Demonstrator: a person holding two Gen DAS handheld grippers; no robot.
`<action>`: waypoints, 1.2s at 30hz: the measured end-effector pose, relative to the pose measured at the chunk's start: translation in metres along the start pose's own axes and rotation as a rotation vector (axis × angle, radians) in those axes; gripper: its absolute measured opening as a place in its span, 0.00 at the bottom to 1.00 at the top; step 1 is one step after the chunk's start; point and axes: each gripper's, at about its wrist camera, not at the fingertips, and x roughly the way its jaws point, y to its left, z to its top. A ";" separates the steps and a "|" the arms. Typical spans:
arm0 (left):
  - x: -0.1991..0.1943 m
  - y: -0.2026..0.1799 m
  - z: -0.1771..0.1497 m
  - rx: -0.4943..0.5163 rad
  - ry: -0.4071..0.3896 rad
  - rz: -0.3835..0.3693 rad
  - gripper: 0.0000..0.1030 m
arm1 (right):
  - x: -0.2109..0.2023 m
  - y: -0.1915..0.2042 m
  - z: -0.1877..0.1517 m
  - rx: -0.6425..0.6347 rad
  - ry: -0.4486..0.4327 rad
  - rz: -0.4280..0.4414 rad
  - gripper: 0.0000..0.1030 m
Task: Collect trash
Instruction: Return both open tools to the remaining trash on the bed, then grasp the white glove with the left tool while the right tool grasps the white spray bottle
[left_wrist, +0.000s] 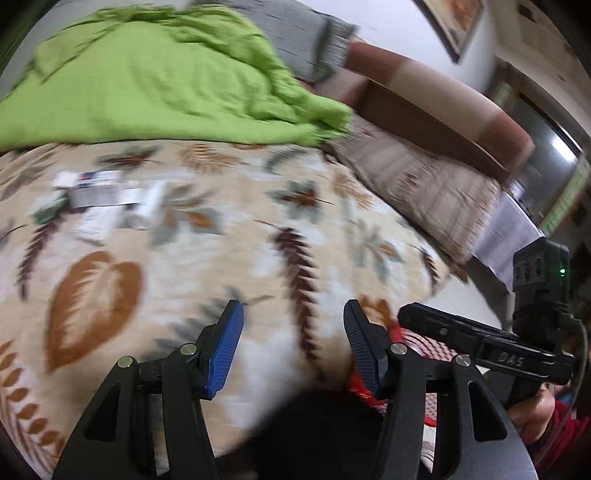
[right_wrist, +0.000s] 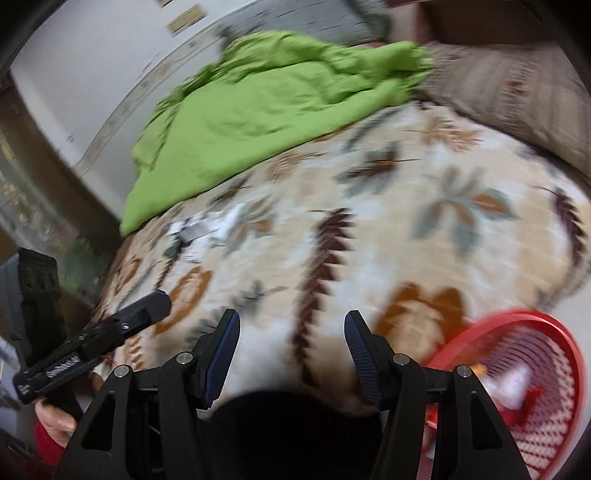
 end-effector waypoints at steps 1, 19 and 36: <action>-0.004 0.011 0.002 -0.019 -0.006 0.015 0.53 | 0.010 0.010 0.005 -0.014 0.015 0.019 0.62; -0.050 0.190 0.023 -0.278 -0.093 0.275 0.56 | 0.226 0.110 0.107 -0.048 0.193 0.061 0.61; 0.014 0.276 0.093 -0.341 -0.013 0.343 0.62 | 0.315 0.101 0.121 0.018 0.207 -0.038 0.31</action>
